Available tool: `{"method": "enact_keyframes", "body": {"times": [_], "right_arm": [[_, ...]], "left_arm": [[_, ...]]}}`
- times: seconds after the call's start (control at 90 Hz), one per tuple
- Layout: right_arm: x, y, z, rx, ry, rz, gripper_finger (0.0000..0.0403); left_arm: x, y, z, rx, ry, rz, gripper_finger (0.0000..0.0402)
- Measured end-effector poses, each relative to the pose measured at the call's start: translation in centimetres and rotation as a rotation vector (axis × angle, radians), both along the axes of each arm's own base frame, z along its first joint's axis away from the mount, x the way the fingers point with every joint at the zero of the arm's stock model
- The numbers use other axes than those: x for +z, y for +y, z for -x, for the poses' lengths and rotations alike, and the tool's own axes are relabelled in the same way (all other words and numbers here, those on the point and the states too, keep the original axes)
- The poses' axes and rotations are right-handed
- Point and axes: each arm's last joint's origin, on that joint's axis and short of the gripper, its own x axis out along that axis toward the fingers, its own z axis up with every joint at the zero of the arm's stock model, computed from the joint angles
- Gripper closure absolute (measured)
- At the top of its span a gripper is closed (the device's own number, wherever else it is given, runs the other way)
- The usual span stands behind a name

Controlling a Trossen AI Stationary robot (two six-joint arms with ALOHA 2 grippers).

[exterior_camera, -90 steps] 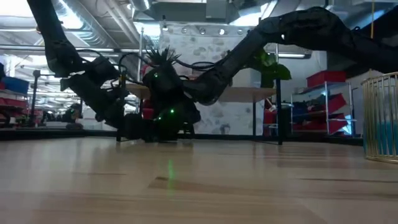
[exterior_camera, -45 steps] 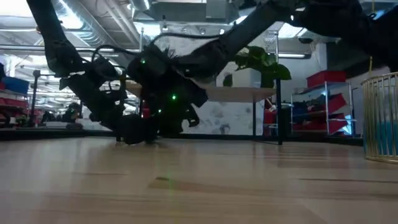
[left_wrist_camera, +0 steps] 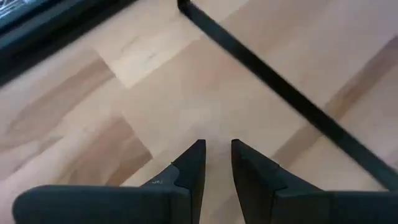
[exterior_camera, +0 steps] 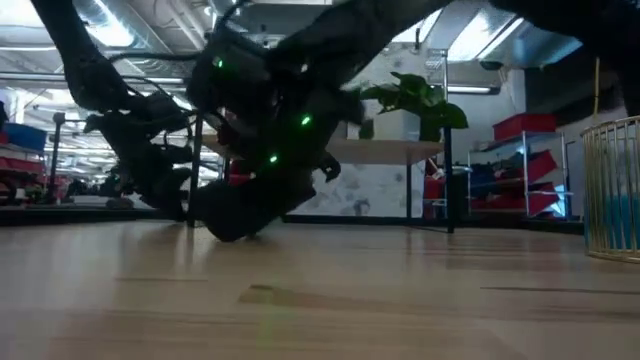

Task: Stock shelves
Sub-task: Remove the light blue stapler under the shelf

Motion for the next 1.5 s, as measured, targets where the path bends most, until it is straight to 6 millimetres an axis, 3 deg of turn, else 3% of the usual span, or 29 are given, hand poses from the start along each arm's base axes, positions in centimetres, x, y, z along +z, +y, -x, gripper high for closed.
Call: {"method": "enact_keyframes", "body": {"times": [0.211,0.433,0.611,0.733,0.911,1.056,1.2,1.5], "right_arm": [[1.3,4.7,3.6,0.083,0.101,0.026,0.0282],[3.4,7.9,8.4,0.203,0.151,-0.021,0.0285],[5.5,10.5,11.1,0.358,0.041,-0.127,0.0287],[6.1,11.5,11.5,0.458,-0.086,-0.153,0.0287],[6.8,11.2,8.9,0.559,-0.301,-0.2,0.0287],[7.7,8.4,5.3,0.571,-0.501,-0.244,0.0287],[8.3,6.0,1.4,0.558,-0.528,-0.262,0.0287],[8.4,3.7,-5.6,0.584,-0.523,-0.34,0.0287]], "left_arm": [[2.9,-1.9,0.9,-0.051,-0.091,-0.003,0.0341],[5.9,-4.6,1.5,-0.02,-0.279,0.032,0.0341],[8.1,-7.3,1.5,-0.102,-0.467,0.047,0.0341],[9.7,-9.4,1.5,-0.206,-0.618,0.075,0.0341],[11.8,-12.6,2.6,-0.323,-0.813,0.082,0.0341],[13.4,-14.7,4.0,-0.412,-1.004,0.099,0.0341],[15.2,-16.0,5.4,-0.487,-1.195,0.05,0.0341],[16.5,-16.4,6.3,-0.454,-1.165,0.006,0.0341]]}}
